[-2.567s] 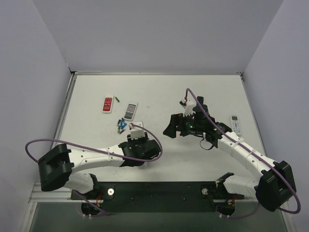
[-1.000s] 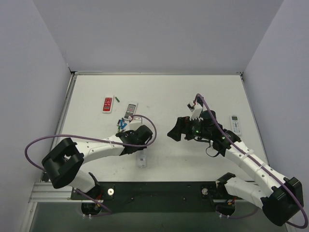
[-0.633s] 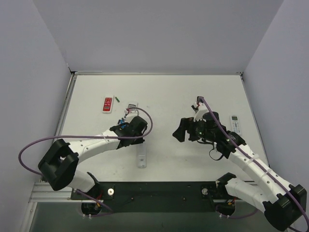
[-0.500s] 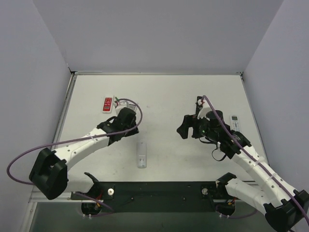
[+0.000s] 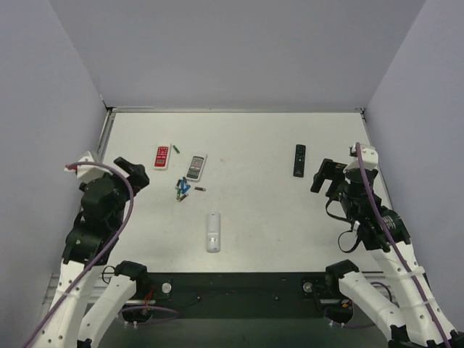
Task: Load the batteries into the remote control
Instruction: Reset both arms
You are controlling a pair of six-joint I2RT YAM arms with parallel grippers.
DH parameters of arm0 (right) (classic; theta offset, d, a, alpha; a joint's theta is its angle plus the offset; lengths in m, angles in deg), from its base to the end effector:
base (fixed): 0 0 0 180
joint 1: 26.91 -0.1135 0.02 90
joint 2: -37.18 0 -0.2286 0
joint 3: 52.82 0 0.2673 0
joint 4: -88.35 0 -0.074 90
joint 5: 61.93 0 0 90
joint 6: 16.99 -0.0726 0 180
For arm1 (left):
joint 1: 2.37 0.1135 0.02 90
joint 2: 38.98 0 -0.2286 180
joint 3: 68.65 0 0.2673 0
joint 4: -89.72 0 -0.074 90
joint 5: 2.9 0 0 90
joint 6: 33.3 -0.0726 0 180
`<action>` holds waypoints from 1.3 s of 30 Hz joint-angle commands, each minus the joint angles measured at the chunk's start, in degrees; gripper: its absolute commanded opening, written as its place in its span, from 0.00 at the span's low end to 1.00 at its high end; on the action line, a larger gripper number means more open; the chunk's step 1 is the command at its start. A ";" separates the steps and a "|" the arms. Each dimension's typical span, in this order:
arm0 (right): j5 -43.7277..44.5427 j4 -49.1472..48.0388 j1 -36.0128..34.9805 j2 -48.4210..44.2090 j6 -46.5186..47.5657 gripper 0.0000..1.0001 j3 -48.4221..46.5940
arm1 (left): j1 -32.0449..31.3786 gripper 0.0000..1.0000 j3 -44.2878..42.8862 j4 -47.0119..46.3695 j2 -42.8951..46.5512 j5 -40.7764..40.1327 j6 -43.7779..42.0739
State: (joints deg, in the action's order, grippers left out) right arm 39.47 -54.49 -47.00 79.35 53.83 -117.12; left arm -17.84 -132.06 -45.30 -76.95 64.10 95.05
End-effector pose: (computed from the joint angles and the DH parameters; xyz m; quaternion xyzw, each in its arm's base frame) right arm 0.2288 0.0684 0.3300 0.0542 0.7900 0.1293 0.5968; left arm 0.2137 -0.0297 0.3219 -0.2715 0.7617 -0.1106 0.5778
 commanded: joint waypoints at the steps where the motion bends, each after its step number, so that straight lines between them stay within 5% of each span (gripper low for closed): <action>1: 10.56 2.45 2.25 -3.67 -0.42 0.95 -3.59 | 0.43 0.97 -3.00 2.01 8.34 -11.25 -7.21; 12: 14.97 0.16 2.61 -6.14 5.99 0.95 -8.87 | 0.35 0.97 -4.32 -10.11 24.61 -24.72 -16.28; 39: 16.28 -3.00 2.61 -6.75 5.47 0.94 -7.29 | 0.43 0.97 -5.46 -16.10 17.15 -24.81 -27.89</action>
